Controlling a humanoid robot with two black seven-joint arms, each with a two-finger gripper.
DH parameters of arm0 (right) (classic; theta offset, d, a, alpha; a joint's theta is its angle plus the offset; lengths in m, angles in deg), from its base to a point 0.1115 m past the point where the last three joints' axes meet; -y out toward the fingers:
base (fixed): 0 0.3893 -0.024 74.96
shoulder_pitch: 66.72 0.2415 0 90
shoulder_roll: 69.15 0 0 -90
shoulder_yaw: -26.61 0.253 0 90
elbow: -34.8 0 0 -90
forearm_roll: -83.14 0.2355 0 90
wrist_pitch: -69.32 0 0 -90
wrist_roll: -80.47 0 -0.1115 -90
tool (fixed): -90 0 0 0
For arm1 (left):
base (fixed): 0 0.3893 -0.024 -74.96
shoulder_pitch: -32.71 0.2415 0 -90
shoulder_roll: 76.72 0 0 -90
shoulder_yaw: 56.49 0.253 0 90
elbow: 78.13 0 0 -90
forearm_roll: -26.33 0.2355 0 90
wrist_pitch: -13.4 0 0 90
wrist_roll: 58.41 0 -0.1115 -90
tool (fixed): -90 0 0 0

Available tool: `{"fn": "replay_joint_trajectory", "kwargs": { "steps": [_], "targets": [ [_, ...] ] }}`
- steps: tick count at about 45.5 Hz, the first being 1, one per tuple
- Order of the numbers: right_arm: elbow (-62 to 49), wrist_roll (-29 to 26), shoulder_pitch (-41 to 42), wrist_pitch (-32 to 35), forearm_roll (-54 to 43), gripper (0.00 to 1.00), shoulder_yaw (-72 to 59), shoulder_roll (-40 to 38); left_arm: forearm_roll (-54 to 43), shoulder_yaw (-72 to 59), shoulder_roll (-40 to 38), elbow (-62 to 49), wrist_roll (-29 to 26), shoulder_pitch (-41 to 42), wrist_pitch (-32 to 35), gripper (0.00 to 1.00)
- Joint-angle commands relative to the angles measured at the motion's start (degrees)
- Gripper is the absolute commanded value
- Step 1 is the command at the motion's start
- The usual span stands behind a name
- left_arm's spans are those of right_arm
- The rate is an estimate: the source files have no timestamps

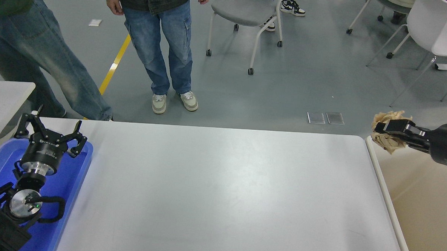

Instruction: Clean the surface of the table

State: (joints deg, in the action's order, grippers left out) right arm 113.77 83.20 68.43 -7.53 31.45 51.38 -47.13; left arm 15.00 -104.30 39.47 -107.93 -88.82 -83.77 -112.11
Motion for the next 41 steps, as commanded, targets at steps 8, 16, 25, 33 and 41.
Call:
{"fn": "replay_joint_trajectory", "kwargs": {
  "steps": [8, 16, 25, 33, 41],
  "targets": [
    [-23.0, 3.2, -9.2, -3.5, 7.3, 0.0, 0.4, 7.9, 0.1, 0.0, 0.0, 0.0, 0.1, -0.1, 0.0, 1.0],
    [-37.7, 4.7, -9.8, -3.4, 10.5, 0.0, 0.0, 14.8, 0.1, 0.0, 0.0, 0.0, 0.1, -0.1, 0.0, 1.0],
    [-54.1, 6.6, -9.8, -2.8, 10.7, 0.0, -1.2, 24.8, 0.1, 0.0, 0.0, 0.0, 0.1, -0.1, 0.0, 1.0],
    [-68.6, 7.5, -9.3, -3.3, 10.7, 0.0, -5.3, 33.3, 0.1, 0.0, 0.0, 0.0, 0.1, -0.1, 0.0, 1.0],
    [-76.7, 7.7, -8.2, -4.4, 10.7, 0.0, -6.9, 38.1, 0.1, 0.0, 0.0, 0.0, 0.1, -0.1, 0.0, 1.0]
  ]
}}
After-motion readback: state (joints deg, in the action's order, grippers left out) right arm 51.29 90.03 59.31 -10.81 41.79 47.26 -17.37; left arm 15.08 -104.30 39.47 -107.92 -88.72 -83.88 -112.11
